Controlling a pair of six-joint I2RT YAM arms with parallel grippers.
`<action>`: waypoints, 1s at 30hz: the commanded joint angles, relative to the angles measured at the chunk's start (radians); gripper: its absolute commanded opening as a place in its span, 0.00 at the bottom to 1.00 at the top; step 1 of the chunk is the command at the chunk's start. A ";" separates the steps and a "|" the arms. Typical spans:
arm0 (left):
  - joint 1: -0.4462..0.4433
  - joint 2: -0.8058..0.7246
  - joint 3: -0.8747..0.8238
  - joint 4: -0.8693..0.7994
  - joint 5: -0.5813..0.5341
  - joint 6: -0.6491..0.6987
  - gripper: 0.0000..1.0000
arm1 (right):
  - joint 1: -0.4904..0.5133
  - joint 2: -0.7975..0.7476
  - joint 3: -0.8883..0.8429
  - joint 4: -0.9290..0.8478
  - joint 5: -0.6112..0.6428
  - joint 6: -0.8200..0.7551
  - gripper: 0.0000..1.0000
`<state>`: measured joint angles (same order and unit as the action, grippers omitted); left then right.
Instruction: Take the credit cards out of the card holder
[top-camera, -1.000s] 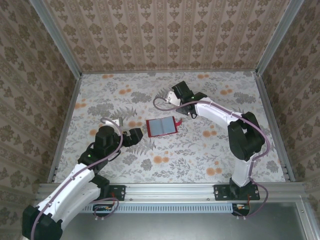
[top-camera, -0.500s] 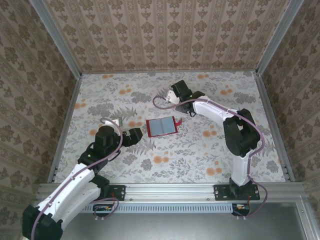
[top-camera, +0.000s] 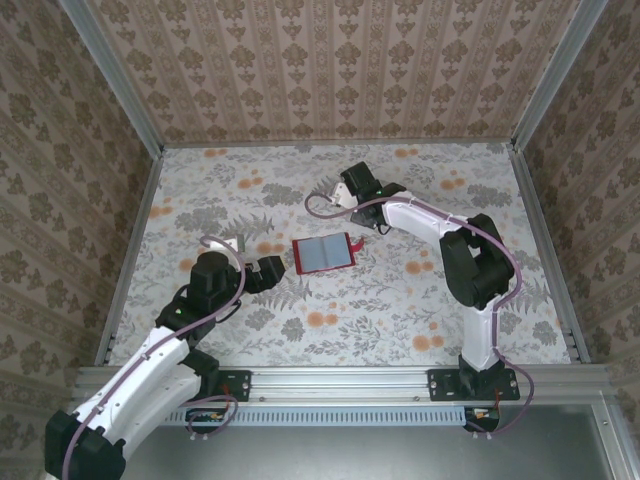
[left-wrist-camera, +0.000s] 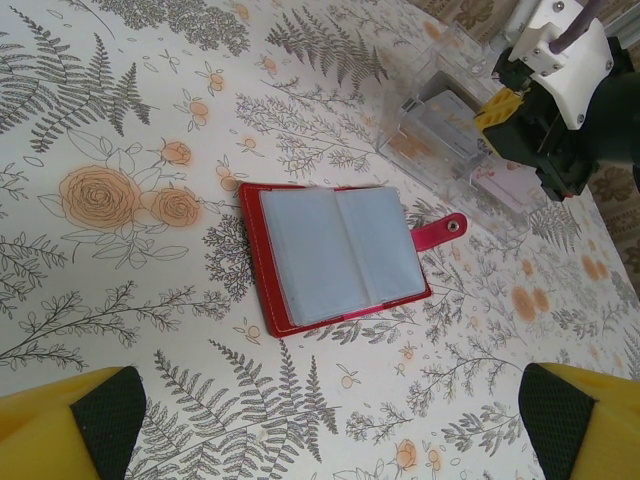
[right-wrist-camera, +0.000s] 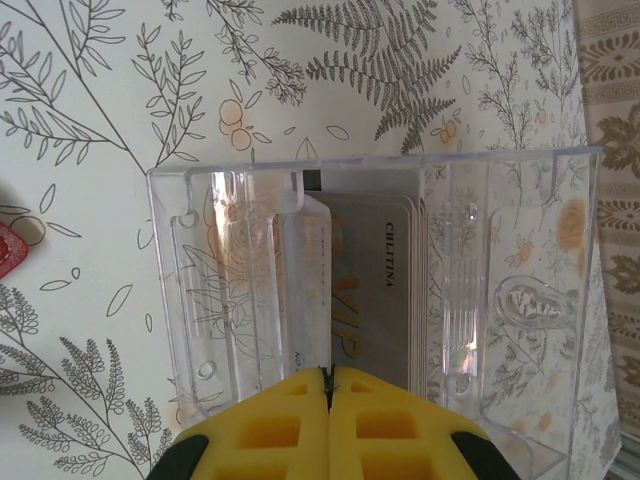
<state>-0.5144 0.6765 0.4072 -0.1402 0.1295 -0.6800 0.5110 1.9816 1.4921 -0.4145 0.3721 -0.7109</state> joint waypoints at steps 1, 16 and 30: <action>0.011 -0.009 -0.008 -0.012 -0.011 0.005 1.00 | -0.015 0.031 0.019 -0.023 0.022 0.028 0.00; 0.013 -0.011 -0.011 -0.010 -0.011 0.006 1.00 | -0.036 0.023 0.034 0.022 0.089 0.067 0.42; 0.014 -0.009 -0.011 -0.012 -0.011 0.005 0.99 | -0.052 0.022 0.034 0.063 0.151 0.102 0.33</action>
<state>-0.5087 0.6765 0.4057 -0.1402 0.1291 -0.6800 0.4644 1.9968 1.4994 -0.3462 0.4984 -0.6426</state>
